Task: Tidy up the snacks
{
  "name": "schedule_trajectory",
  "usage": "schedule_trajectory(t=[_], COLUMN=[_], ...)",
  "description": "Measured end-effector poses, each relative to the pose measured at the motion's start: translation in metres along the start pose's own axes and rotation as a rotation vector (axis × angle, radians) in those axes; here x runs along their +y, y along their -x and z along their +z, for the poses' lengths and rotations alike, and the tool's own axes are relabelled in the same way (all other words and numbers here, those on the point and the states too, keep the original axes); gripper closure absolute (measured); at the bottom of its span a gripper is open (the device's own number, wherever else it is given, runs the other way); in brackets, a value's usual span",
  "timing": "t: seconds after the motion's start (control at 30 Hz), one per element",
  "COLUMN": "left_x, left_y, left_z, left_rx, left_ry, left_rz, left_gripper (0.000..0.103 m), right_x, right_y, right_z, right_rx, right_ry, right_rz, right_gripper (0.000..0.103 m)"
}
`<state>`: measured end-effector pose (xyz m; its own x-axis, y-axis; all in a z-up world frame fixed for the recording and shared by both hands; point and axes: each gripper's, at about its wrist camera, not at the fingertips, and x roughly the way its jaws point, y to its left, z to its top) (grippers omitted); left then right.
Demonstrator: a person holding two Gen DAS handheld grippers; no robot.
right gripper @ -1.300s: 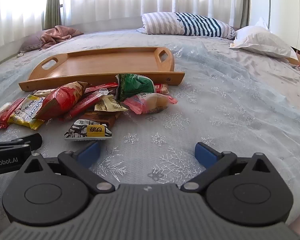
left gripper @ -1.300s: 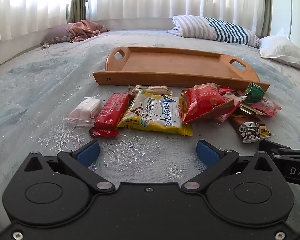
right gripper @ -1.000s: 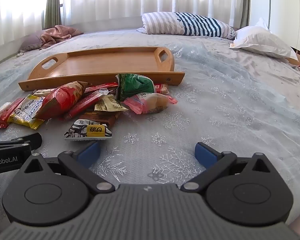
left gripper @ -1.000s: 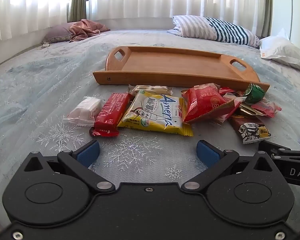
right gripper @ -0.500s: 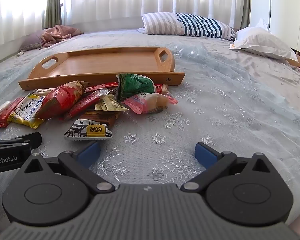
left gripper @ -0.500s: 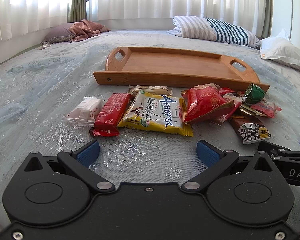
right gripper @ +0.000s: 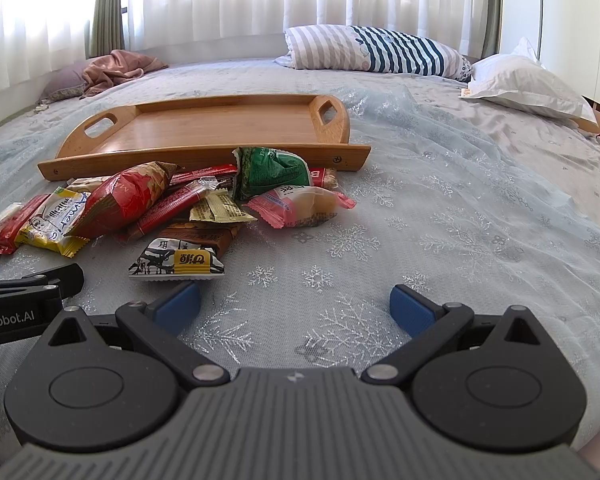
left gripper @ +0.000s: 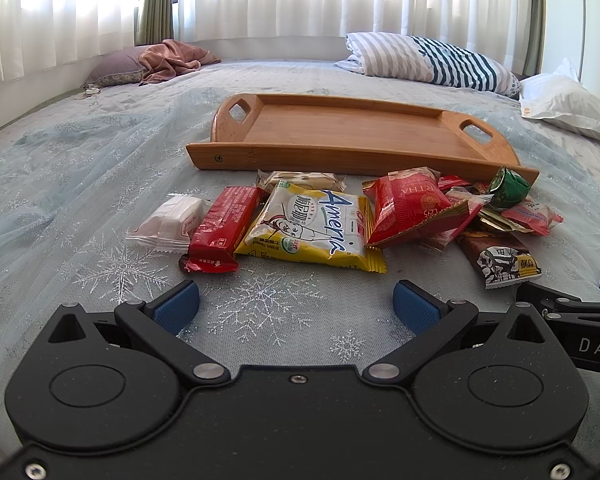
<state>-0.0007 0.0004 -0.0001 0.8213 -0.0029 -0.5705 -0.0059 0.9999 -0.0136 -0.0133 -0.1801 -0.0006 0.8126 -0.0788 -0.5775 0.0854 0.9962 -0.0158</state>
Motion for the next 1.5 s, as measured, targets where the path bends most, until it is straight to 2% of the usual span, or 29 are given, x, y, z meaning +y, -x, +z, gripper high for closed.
schedule_trajectory(t=[1.5], left_x=[0.0002], left_y=[0.0000], left_z=[0.0000], left_rx=[-0.001], left_ry=[0.002], left_rz=[-0.001], left_gripper=[0.000], right_x=[0.0001], right_y=[-0.0040], right_z=[0.0009], right_rx=[0.012], right_ry=[0.004], right_rz=[0.000], right_gripper=[0.000])
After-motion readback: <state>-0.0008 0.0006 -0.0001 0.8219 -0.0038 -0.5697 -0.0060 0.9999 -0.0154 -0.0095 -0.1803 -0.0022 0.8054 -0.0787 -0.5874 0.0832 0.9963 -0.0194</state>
